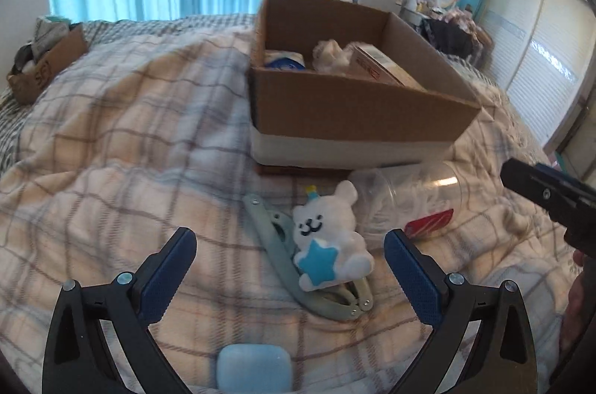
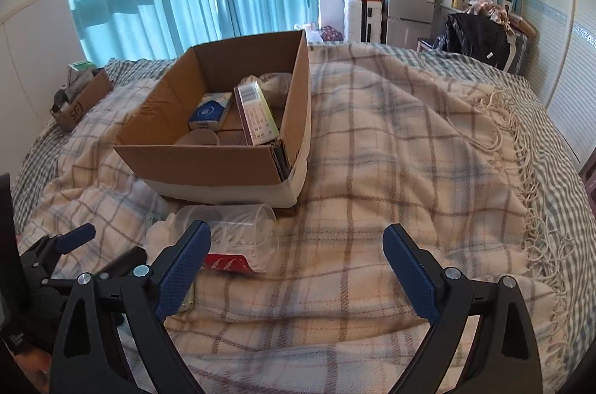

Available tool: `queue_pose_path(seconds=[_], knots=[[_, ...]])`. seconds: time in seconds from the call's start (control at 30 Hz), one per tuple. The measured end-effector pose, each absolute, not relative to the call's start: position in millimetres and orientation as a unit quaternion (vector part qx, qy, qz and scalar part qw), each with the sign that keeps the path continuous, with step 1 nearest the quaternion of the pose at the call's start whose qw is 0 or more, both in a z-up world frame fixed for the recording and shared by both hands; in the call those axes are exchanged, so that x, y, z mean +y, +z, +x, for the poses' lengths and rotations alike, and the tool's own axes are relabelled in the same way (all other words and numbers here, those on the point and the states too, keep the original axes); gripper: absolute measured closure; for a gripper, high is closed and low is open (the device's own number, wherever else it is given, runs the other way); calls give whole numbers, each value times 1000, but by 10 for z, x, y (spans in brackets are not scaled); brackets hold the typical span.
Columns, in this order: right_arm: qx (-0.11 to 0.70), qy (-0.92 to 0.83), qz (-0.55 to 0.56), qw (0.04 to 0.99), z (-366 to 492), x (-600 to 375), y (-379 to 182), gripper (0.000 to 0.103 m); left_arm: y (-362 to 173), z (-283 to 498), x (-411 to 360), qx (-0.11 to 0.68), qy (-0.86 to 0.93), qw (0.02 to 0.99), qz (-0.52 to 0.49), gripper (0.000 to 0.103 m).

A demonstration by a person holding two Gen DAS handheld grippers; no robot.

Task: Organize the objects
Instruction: 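Grasp the white bunny with left tool while right tool grasps the toothpick jar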

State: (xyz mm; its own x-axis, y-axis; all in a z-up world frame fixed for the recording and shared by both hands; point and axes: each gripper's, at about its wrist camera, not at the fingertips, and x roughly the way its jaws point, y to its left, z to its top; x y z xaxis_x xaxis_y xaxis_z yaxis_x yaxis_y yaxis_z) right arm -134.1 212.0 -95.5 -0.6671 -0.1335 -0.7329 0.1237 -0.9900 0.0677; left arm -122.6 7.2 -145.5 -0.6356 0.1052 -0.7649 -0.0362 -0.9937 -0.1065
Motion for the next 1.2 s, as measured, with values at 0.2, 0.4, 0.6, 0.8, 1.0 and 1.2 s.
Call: queue_pose_path(seconds=[0.2, 0.4, 0.6, 0.8, 1.0, 1.2], knots=[[-2, -906, 417, 68, -1384, 2075, -1033, 9, -1794, -1417, 234, -24, 870, 69, -487, 32], [9, -903, 425, 69, -1399, 2029, -1078, 9, -1802, -1400, 204, -32, 873, 68, -482, 59], [18, -900, 430, 65, -1404, 2003, -1092, 9, -1794, -1383, 13, -89, 866, 69, -488, 73], [24, -900, 431, 61, -1394, 1977, -1092, 9, -1654, -1254, 36, -78, 883, 51, -460, 18], [22, -897, 437, 63, -1422, 1982, -1120, 9, -1634, -1415, 29, -61, 886, 33, -459, 18], [21, -895, 440, 66, -1433, 1974, -1144, 9, -1755, -1683, -40, -75, 877, 75, -469, 52]])
